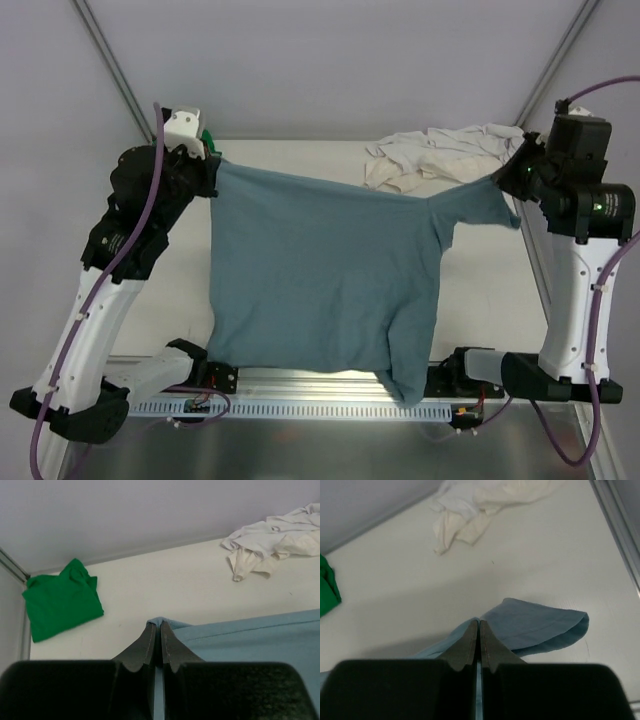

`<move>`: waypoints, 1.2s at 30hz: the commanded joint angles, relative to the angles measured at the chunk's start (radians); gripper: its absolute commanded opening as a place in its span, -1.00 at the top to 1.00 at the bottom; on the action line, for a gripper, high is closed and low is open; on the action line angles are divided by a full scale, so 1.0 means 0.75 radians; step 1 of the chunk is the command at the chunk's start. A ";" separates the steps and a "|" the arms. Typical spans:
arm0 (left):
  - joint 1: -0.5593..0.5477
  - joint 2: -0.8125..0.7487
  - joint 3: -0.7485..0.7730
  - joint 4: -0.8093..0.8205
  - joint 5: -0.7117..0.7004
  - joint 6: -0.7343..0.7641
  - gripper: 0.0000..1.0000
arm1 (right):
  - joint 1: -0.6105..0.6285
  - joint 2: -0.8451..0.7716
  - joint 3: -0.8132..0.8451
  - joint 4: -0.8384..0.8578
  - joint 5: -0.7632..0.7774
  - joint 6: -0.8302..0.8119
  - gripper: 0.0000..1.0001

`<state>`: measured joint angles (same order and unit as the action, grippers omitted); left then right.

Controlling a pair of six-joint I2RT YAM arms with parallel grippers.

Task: Fold and stack the t-shirts
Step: Flatten out the tshirt

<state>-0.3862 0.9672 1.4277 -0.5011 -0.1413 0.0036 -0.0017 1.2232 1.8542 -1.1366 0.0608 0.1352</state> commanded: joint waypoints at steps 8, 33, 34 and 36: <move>0.006 0.079 0.389 0.277 -0.020 0.161 1.00 | 0.000 0.026 0.555 0.171 0.089 -0.074 1.00; 0.008 -0.167 0.645 -0.019 -0.018 0.061 1.00 | 0.000 -0.441 0.551 0.260 0.191 -0.056 0.99; 0.008 -0.163 0.663 -0.017 -0.022 0.075 1.00 | 0.000 -0.432 0.559 0.278 0.191 -0.039 0.99; 0.008 -0.152 0.678 -0.011 -0.026 0.089 1.00 | 0.000 -0.412 0.563 0.305 0.175 -0.031 0.99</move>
<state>-0.3866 0.8467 1.8915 -0.5552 -0.0792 0.0338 -0.0010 0.8883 2.2627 -1.0248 0.0929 0.1093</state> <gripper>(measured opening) 0.025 0.019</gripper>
